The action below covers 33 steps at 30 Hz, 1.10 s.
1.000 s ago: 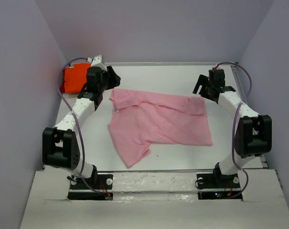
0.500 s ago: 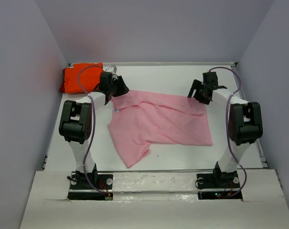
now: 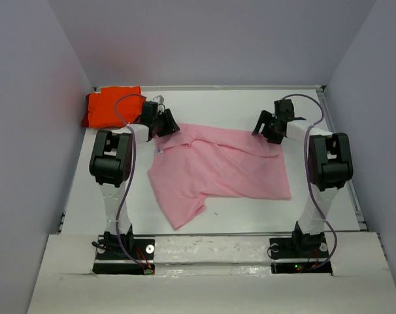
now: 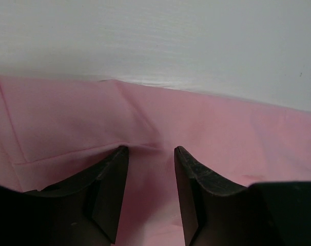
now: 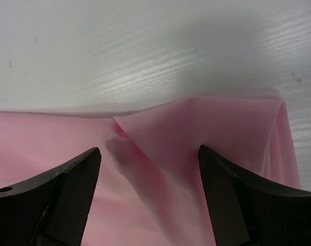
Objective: Fold and stack the t-shirts
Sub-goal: Fold the flattened tshirt in 1/3 of the way
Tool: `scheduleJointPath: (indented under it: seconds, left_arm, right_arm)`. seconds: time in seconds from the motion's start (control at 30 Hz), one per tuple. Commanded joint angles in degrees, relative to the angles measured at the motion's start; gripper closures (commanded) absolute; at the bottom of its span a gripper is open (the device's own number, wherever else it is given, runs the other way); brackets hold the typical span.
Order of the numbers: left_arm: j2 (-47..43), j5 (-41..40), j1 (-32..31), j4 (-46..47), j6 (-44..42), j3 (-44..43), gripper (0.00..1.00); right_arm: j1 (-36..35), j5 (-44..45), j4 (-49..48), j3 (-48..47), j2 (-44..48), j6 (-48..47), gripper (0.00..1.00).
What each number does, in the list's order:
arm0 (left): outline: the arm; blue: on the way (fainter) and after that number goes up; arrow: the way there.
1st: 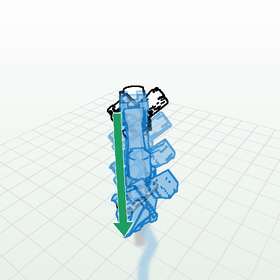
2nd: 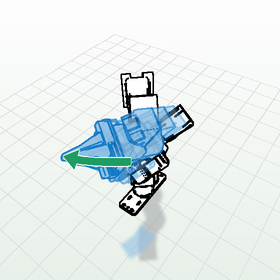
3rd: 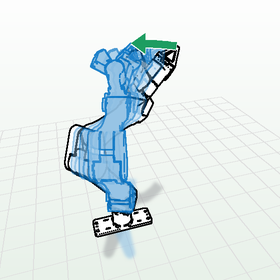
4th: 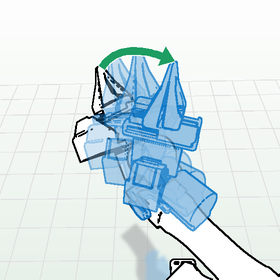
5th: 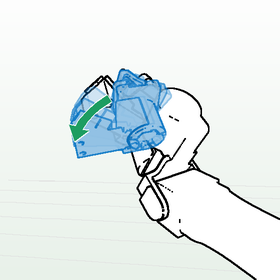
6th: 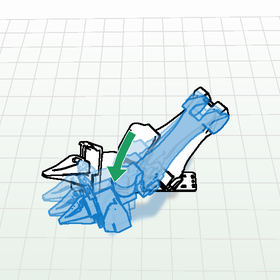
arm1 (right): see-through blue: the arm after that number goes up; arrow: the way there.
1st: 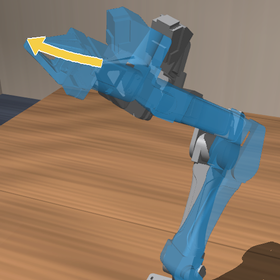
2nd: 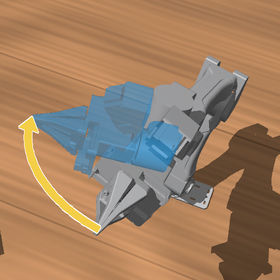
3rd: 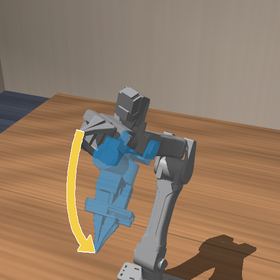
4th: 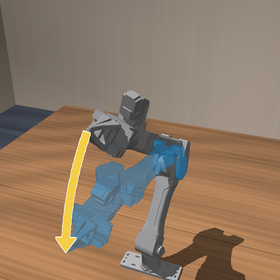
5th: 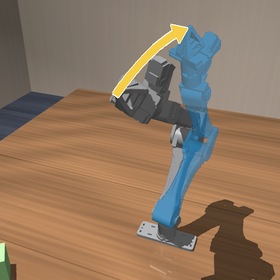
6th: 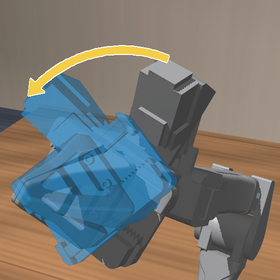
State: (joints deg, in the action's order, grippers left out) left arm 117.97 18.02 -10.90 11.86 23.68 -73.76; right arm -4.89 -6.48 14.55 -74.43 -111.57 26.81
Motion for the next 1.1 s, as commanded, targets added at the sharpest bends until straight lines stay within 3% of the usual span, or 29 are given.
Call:
scheduleJointPath:
  seconds: [0.0,0.23,0.77,0.87,1.07]
  left_arm:
    - [0.5,2.2,1.1,-2.7,-0.3,-3.8,0.46]
    - [2.3,2.6,2.7,-4.5,-1.2,-6.2,0.46]
    - [11.0,1.7,3.5,-15.7,-7.4,-25.4,0.46]
    - [11.3,1.6,3.5,-16.7,-7.8,-26.1,0.46]
    - [9.7,1.9,3.5,-14.9,-7.9,-23.5,0.46]
  right_arm:
    - [0.0,-0.4,-0.1,-5.0,-2.2,0.5,0.18]
    - [0.0,1.3,2.0,-10.9,-5.8,-0.2,0.17]
    - [1.5,2.8,6.5,-23.9,-15.5,-1.9,0.17]
    - [2.1,3.0,6.6,-23.7,-14.6,-2.6,0.17]
    - [2.1,4.6,4.6,-18.6,-4.1,-4.5,0.17]
